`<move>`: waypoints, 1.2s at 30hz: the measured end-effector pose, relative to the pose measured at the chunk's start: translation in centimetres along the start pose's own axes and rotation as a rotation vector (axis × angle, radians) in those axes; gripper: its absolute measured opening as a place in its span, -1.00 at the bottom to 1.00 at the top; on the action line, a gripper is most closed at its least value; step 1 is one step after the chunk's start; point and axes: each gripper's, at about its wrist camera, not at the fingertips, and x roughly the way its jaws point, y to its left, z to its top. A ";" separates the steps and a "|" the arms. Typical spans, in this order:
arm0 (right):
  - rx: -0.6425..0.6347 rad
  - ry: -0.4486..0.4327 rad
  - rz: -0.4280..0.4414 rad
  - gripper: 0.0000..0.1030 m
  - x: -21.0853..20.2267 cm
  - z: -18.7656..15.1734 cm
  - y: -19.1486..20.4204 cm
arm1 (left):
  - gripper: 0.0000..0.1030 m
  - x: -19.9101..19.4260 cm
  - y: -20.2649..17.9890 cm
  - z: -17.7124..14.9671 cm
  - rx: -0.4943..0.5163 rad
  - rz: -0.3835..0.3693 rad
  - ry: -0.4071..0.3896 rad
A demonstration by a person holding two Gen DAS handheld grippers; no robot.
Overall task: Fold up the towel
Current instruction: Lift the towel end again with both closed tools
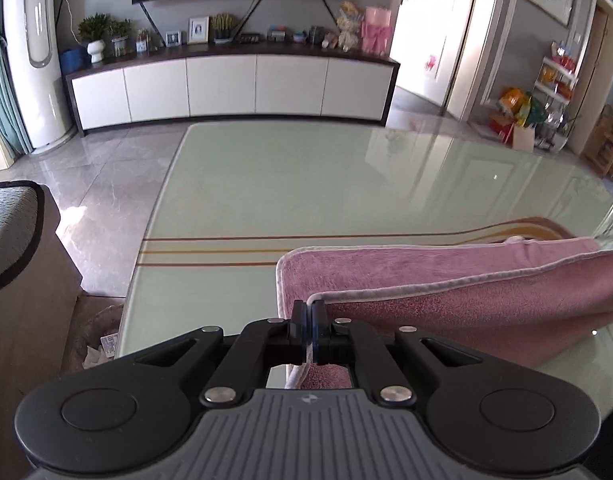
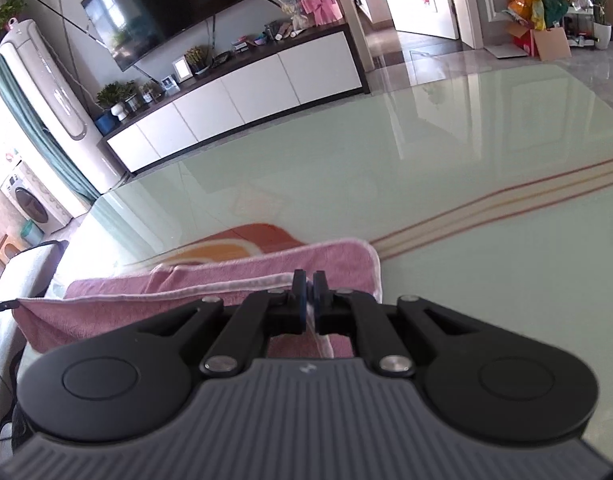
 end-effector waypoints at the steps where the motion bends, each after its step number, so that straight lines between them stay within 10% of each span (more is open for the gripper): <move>1: 0.004 0.005 -0.005 -0.94 0.7 0.3 -0.2 | -0.96 0.7 0.0 0.3 0.000 0.003 0.009; 36: 0.160 0.210 -0.036 -0.70 10.2 1.8 -4.4 | -0.93 12.1 1.0 5.4 0.051 0.066 0.185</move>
